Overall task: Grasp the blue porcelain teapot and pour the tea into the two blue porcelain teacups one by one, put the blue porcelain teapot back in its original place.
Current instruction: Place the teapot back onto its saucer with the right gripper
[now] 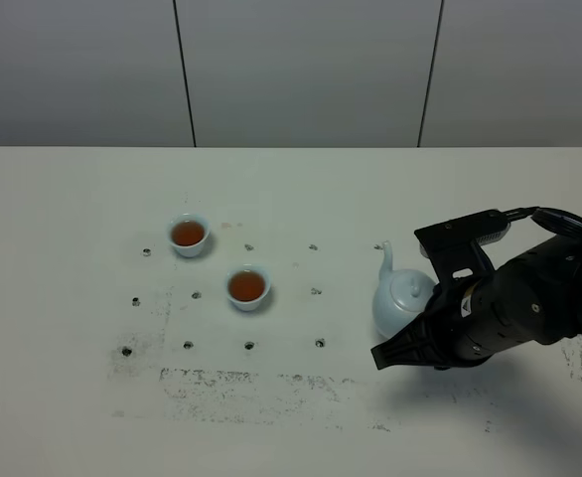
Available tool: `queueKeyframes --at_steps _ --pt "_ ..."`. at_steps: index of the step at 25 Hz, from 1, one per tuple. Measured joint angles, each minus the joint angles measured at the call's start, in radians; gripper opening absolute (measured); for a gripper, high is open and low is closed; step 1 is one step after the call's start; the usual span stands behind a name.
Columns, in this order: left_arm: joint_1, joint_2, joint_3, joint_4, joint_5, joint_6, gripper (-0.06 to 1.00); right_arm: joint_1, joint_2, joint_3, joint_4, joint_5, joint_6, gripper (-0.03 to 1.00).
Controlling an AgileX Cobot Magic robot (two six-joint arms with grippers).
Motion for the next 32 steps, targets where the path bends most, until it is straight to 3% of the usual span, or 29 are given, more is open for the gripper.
queueKeyframes --at_steps 9,32 --pt "0.000 0.000 0.000 0.000 -0.001 0.000 0.22 0.003 0.111 -0.047 0.000 0.004 0.004 0.06" --pt "0.000 0.000 0.000 0.000 -0.001 0.000 0.22 0.003 0.152 -0.056 -0.032 -0.010 0.004 0.08"
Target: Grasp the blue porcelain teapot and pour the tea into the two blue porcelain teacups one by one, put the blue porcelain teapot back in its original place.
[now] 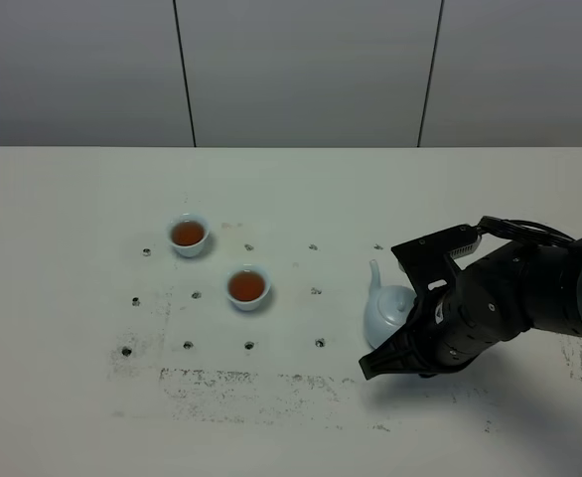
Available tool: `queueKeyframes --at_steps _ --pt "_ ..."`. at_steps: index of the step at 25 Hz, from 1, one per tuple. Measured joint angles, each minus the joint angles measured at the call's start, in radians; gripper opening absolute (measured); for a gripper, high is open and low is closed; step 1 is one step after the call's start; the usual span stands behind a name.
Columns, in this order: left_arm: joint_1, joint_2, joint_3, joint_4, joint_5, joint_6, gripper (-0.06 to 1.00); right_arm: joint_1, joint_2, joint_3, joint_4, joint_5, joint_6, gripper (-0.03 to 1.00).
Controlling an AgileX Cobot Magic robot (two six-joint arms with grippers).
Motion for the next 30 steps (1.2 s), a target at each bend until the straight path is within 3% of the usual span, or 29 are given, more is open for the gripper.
queueKeyframes --at_steps 10,19,23,30 --pt "0.000 0.000 0.000 0.000 0.001 0.000 0.22 0.000 0.003 0.000 -0.018 -0.003 0.000 0.29" --pt "0.000 0.000 0.000 0.000 0.001 0.000 0.22 -0.010 -0.137 -0.001 -0.070 -0.012 -0.001 0.33" --pt "0.000 0.000 0.000 0.000 0.001 0.000 0.22 -0.088 -0.226 -0.007 -0.071 -0.019 -0.002 0.33" --pt "0.000 0.000 0.000 0.000 0.001 0.000 0.22 -0.325 -0.306 -0.008 -0.050 -0.018 -0.003 0.29"
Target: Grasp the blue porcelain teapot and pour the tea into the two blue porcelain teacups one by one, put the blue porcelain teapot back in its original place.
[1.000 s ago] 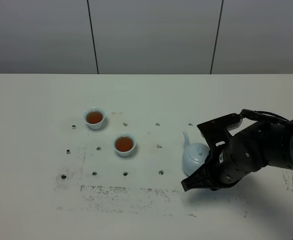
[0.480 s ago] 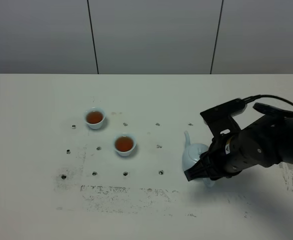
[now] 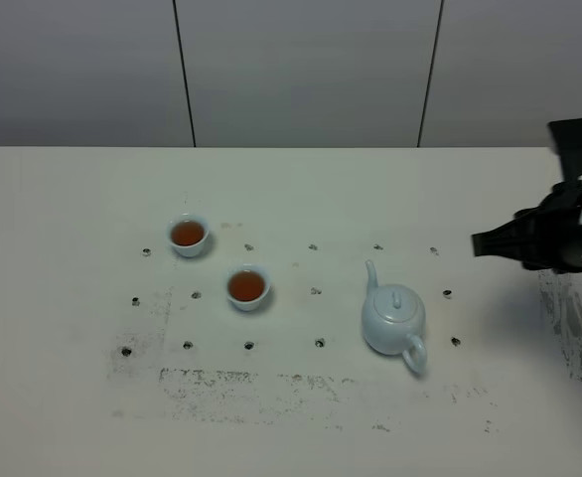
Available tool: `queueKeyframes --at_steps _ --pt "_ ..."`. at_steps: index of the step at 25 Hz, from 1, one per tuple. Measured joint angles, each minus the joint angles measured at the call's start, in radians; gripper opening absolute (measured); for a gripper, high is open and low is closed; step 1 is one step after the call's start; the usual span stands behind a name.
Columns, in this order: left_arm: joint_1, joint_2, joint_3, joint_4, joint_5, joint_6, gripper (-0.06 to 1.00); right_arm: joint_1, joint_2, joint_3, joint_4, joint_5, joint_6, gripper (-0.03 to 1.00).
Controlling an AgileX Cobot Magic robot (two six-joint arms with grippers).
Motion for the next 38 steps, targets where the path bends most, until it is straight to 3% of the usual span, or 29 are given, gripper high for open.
queueKeyframes --at_steps 6,11,26,30,34,38 --pt "0.000 0.000 0.000 0.000 0.000 0.000 0.22 -0.199 -0.017 0.000 0.004 0.053 -0.001 0.24" --pt "0.000 0.000 0.000 0.000 0.000 0.000 0.22 -0.299 -0.032 0.000 -0.011 0.135 0.001 0.22" --pt "0.000 0.000 0.000 0.000 -0.001 0.000 0.22 -0.353 -0.422 0.000 -0.155 0.269 0.003 0.22" --pt "0.000 0.000 0.000 0.000 -0.001 0.000 0.22 -0.353 -0.560 0.001 -0.051 0.321 -0.016 0.22" --pt "0.000 0.000 0.000 0.000 -0.001 0.000 0.22 -0.353 -0.697 0.086 0.014 0.340 -0.180 0.22" --pt "0.000 0.000 0.000 0.000 -0.001 0.000 0.22 -0.353 -0.842 0.225 0.155 0.357 -0.270 0.22"
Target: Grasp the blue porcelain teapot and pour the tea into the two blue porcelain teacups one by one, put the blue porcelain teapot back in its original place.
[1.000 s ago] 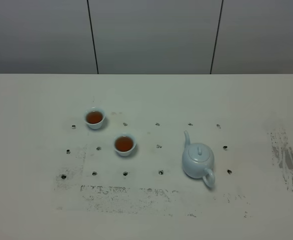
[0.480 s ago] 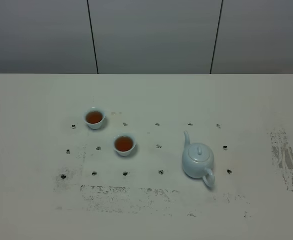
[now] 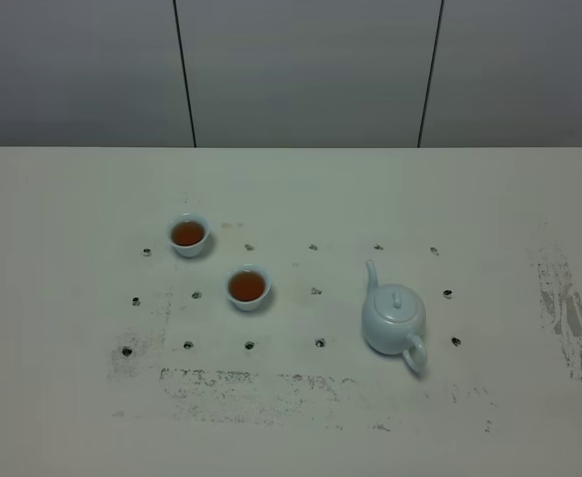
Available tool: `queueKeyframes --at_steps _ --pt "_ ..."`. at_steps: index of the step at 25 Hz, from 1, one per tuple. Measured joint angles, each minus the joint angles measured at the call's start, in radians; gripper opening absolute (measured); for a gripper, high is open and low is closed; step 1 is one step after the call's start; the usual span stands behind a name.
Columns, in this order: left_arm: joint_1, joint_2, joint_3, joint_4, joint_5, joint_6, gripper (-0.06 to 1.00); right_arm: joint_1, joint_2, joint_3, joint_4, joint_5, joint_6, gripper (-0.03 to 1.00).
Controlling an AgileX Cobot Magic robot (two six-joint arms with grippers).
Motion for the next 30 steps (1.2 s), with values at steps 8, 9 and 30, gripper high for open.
queueKeyframes --at_steps 8,9,30 --pt "0.000 0.000 0.000 0.000 0.000 0.000 0.22 0.000 -0.277 0.065 0.049 0.268 0.027 0.22" --pt "0.000 0.000 0.000 0.000 0.000 0.000 0.22 0.000 -0.299 0.070 0.044 0.300 0.030 0.22" --pt "0.000 0.000 0.000 0.000 0.001 0.000 0.22 0.053 -0.679 0.223 0.036 0.302 0.033 0.22"
